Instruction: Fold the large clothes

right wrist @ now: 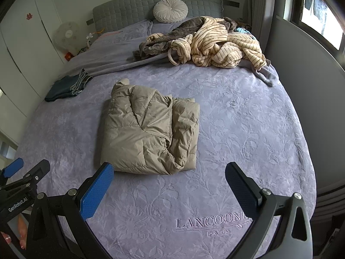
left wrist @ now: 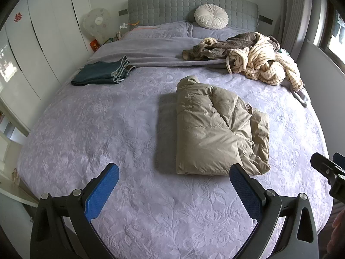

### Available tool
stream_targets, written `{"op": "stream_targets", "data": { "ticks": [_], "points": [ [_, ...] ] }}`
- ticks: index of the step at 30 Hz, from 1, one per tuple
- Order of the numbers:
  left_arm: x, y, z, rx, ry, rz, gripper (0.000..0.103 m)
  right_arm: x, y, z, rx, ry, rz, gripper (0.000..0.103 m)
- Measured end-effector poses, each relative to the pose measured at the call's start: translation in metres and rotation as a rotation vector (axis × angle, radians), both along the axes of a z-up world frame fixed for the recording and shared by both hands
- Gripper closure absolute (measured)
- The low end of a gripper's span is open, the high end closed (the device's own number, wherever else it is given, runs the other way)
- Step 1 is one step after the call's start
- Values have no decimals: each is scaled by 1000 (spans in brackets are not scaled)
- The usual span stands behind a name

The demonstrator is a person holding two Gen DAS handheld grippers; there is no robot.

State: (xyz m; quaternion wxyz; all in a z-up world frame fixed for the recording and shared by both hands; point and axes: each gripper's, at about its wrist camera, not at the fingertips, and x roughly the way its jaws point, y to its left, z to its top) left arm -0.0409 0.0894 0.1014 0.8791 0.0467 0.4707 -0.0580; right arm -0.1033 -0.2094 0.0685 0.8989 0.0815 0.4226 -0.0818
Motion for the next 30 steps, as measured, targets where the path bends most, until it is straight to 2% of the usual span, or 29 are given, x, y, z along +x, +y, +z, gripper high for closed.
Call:
{"op": "stream_targets", "data": {
  "ticks": [30],
  "points": [
    [2, -2, -1, 3, 4, 0, 0, 2, 0, 0, 0, 2, 1, 0]
  ]
}}
